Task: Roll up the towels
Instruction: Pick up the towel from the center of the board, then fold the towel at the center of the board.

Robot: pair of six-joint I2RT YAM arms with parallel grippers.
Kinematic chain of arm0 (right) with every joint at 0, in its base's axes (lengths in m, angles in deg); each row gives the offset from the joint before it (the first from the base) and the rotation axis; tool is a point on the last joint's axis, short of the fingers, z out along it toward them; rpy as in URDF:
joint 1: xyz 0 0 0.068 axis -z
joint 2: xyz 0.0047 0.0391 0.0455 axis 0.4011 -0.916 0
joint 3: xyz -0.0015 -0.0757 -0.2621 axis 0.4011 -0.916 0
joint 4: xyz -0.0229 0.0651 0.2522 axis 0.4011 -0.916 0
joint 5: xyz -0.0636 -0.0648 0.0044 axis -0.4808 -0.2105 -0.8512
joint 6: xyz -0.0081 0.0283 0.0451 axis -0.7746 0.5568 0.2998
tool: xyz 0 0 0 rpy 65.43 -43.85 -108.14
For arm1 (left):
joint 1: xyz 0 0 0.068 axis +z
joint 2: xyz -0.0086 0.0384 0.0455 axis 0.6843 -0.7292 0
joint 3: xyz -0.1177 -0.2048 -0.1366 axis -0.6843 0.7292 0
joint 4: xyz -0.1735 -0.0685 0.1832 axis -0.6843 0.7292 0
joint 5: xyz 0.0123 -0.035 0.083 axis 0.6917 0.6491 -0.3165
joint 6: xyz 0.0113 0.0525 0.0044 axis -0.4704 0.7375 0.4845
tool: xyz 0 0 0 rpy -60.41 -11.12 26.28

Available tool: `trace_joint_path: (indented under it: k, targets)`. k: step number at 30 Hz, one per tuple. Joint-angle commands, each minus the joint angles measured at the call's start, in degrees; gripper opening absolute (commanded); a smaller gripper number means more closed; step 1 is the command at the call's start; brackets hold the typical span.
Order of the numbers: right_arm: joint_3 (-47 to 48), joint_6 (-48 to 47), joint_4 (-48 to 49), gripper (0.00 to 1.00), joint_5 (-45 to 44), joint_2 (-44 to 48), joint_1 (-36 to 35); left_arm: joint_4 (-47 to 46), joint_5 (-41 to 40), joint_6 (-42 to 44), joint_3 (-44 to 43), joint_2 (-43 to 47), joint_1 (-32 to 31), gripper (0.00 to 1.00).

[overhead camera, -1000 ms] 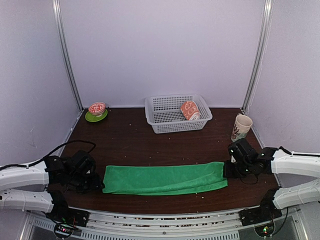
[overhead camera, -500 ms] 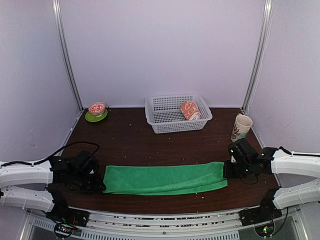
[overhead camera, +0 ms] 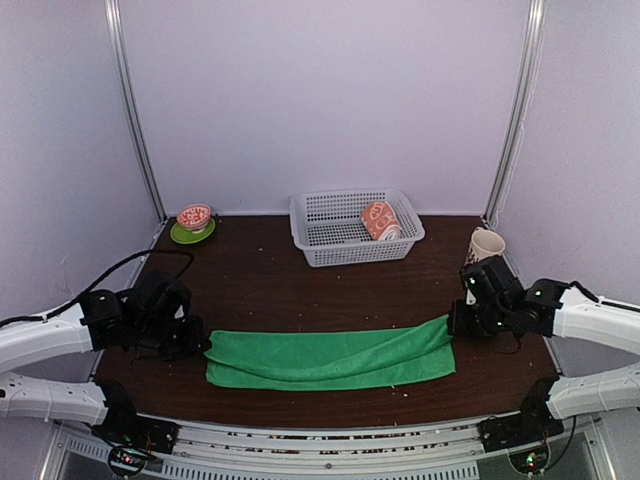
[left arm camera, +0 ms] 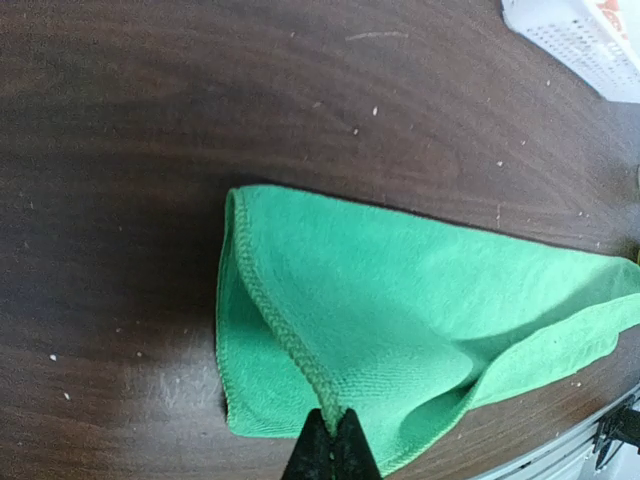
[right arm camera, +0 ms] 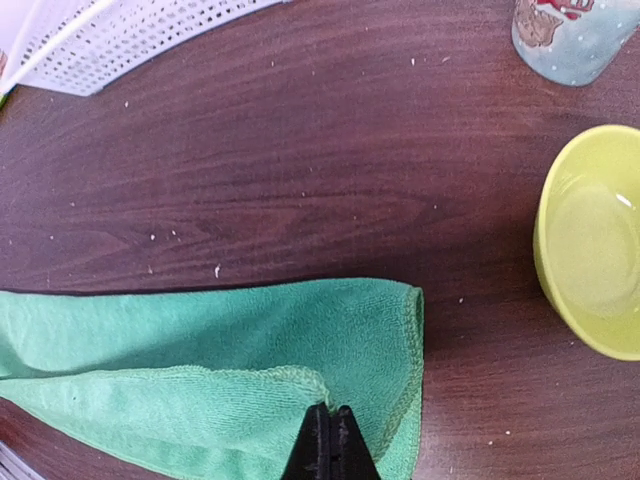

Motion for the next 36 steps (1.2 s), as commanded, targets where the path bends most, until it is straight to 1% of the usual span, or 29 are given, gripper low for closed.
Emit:
trace_joint_path:
  k: [1,7,17,24,32,36]
  targets:
    - [3.35,-1.54,-1.29,0.0,-3.49,-0.71,1.77,0.58,-2.74,5.07,-5.56,-3.91,1.91,0.0]
    - [4.95,-1.82,1.49,0.0,-4.03,-1.93,6.0,-3.79,-1.07,8.29,-9.35,-9.73,6.57,0.0]
    - [9.25,-4.86,4.04,0.0,-2.74,-6.27,11.45,-4.19,0.7,15.05,-18.44,-15.87,13.38,0.0]
    - [12.49,-6.75,5.83,0.0,-1.55,-10.33,12.33,-5.73,2.55,17.86,-22.35,-20.25,15.99,0.0]
    - [16.13,-8.2,7.92,0.0,-1.01,-14.83,12.49,-8.75,4.79,19.1,-23.29,-23.15,17.92,0.0]
    - [17.38,-8.83,7.91,0.0,-0.51,-17.04,12.56,-8.5,5.63,20.23,-24.27,-24.38,18.49,0.0]
